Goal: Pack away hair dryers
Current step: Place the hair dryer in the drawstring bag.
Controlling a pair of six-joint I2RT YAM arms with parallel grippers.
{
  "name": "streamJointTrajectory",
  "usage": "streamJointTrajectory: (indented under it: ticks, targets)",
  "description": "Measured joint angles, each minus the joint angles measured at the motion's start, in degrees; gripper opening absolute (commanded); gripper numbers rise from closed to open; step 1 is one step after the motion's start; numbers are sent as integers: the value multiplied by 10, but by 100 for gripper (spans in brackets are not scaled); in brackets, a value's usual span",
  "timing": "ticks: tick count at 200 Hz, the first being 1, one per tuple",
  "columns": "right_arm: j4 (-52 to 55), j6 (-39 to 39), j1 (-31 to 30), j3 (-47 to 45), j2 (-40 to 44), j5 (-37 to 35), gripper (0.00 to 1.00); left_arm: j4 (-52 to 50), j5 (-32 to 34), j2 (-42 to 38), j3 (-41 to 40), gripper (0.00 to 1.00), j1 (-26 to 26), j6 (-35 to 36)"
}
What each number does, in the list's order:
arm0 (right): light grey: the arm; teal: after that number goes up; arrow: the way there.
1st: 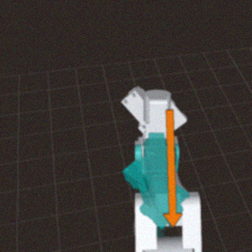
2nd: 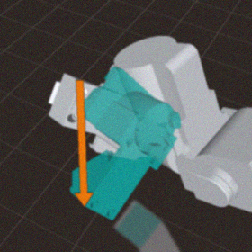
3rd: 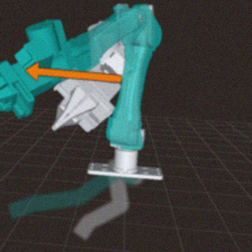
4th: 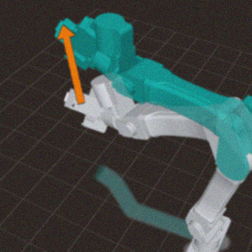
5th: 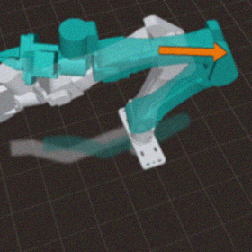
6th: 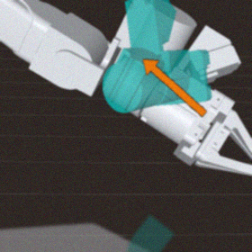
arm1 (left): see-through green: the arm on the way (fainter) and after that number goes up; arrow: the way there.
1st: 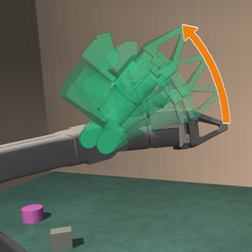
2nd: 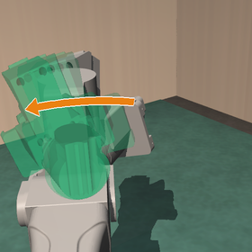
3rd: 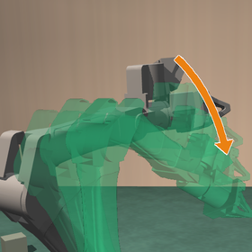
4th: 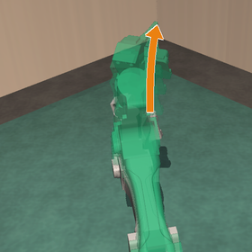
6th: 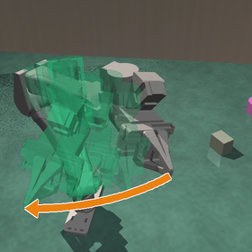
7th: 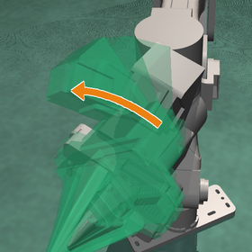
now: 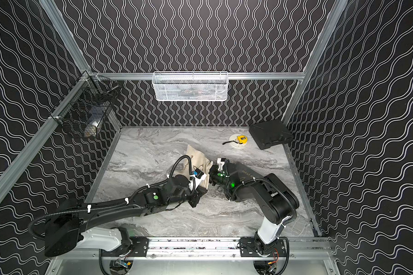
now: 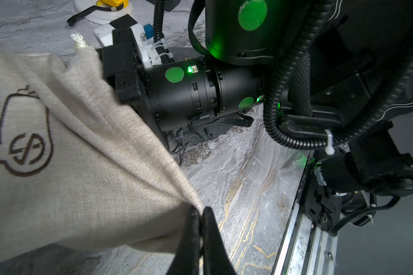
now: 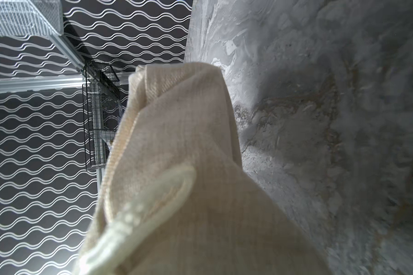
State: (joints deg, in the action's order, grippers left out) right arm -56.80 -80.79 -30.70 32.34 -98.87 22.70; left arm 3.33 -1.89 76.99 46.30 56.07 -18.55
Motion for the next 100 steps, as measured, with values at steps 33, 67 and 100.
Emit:
streamJointTrajectory:
  ticks: [33, 67, 100]
  targets:
    - [2, -10, -25, -4, 5, -41, 4, -20, 5, 1, 11, 0, -12, -13]
    - [2, -15, -35, -17, 6, -75, 9, -25, -1, -1, 10, 0, -43, -32]
    - [3, -15, -45, -14, 6, -87, 21, -25, -8, -2, 7, 0, -59, -41]
